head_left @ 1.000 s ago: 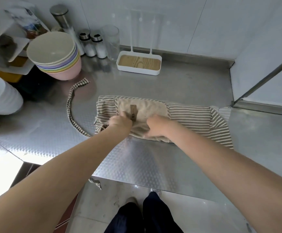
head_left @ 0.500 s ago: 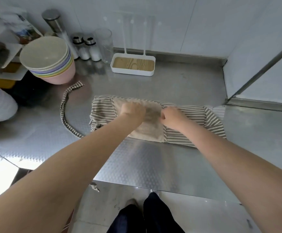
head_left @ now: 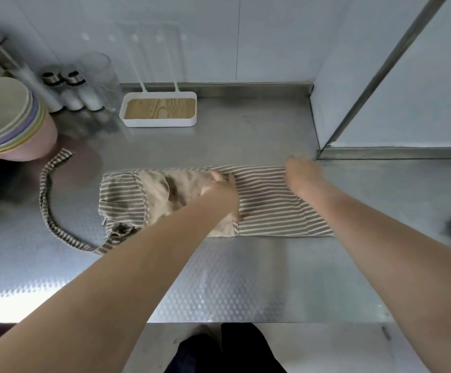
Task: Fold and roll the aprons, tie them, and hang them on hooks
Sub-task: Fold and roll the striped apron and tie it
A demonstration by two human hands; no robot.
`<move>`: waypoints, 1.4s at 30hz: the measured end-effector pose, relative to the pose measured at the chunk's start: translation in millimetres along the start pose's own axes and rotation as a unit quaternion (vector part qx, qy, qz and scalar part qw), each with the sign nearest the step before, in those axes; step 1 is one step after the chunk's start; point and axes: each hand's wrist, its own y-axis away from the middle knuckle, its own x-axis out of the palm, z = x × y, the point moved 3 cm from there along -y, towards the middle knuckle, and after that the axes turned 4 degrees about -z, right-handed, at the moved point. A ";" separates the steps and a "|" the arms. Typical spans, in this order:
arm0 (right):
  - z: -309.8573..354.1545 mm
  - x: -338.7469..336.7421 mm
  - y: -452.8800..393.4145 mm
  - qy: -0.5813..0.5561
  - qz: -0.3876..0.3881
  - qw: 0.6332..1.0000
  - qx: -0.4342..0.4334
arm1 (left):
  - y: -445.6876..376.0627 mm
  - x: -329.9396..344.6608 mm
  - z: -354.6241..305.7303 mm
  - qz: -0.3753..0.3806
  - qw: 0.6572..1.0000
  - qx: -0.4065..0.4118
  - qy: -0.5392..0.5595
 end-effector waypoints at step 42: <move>31.6 51.9 58.0 -0.025 0.353 0.935 -0.038 | 40.2 21.1 -8.8 -0.132 0.962 0.142 -0.191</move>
